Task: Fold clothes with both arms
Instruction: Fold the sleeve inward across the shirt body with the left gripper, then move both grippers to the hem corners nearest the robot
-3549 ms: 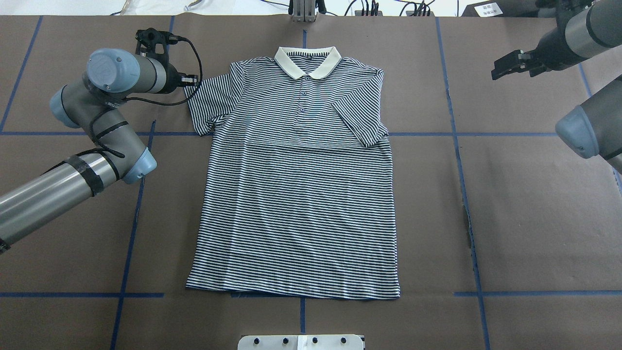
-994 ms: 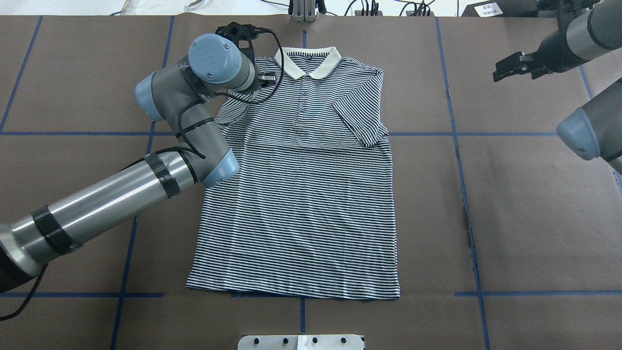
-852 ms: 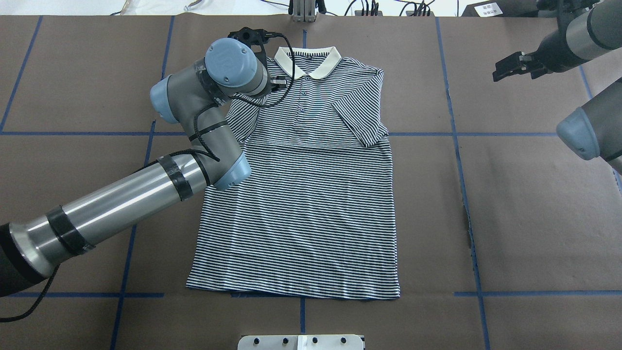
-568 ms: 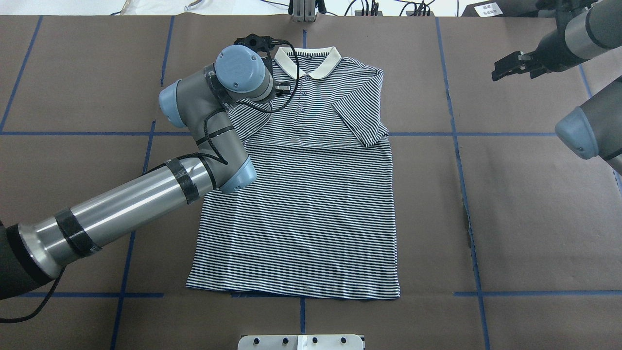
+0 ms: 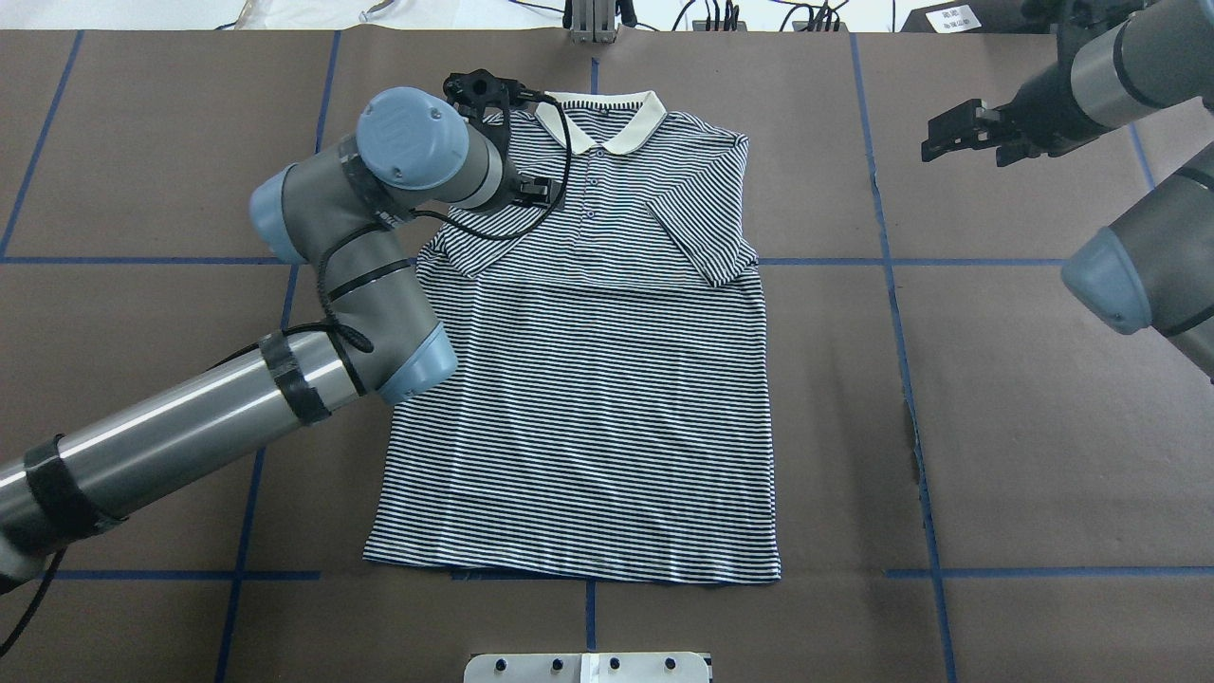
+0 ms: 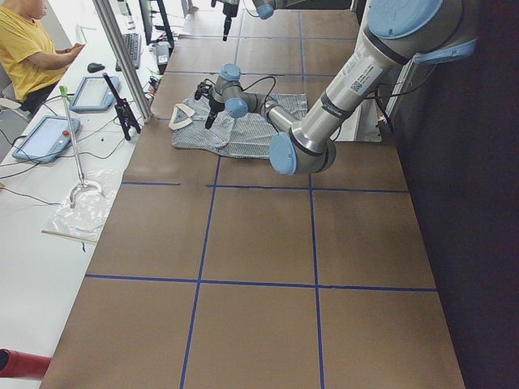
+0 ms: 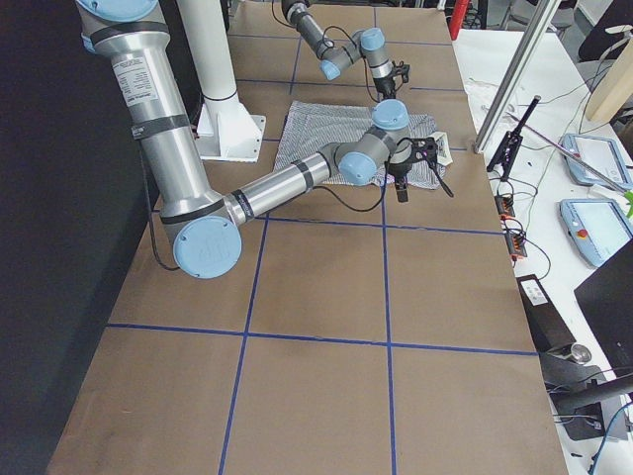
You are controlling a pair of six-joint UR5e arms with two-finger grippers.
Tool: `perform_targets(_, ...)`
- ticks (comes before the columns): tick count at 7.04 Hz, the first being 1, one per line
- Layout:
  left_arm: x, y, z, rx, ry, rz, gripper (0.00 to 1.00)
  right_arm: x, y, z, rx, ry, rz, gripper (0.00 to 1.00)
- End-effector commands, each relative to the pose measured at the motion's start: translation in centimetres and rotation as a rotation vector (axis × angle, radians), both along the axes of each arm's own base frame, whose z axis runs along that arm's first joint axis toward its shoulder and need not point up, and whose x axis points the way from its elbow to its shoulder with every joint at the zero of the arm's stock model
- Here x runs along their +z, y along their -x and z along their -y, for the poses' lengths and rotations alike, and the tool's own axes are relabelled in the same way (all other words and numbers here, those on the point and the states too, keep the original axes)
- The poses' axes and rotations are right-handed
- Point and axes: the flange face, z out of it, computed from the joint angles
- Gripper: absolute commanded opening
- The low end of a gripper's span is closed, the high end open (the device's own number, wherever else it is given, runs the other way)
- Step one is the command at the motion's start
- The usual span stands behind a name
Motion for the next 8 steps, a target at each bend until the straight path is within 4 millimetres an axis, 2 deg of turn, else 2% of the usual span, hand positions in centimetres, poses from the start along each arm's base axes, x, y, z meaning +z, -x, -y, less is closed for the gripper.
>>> perform_targets(1, 0.1, 6.7, -6.4, 0.056, -0.020, -0.026, 1.00, -3.8, 5.3, -10.7, 0.058, 0.100, 0.083, 1.00)
perform_targets(2, 1.1, 9.4, -9.3, 0.066, -0.028, -0.047, 1.00, -4.9, 7.6, -16.6, 0.084, 0.152, 0.107, 1.00)
perform_targets(3, 2.7, 12.3, -12.6, 0.077, -0.028, -0.060, 1.00, -5.2, 10.5, -22.2, 0.117, 0.215, 0.100, 0.94)
perform_targets(4, 5.6, 13.4, -16.2, 0.094, 0.021, -0.055, 1.00, -5.8, 14.9, -27.9, 0.167, 0.276, 0.093, 0.85)
perform_targets(5, 7.6, 13.6, -19.9, 0.116, 0.065, -0.079, 1.00, -6.6, 17.1, -32.1, 0.181, 0.271, 0.090, 0.83)
perform_targets(6, 10.8, 13.2, -23.4, 0.109, 0.136, -0.119, 0.93, -7.4, 17.9, -34.6, 0.181, 0.278, 0.089, 0.82)
perform_targets(7, 12.8, 11.7, -26.8, 0.054, 0.209, -0.152, 0.72, -7.4, 18.2, -35.1, 0.182, 0.272, 0.088, 0.82)
perform_targets(8, 13.3, 9.6, -29.5, 0.028, 0.273, -0.162, 0.60, -7.3, 18.1, -35.1, 0.182, 0.272, 0.086, 0.82)
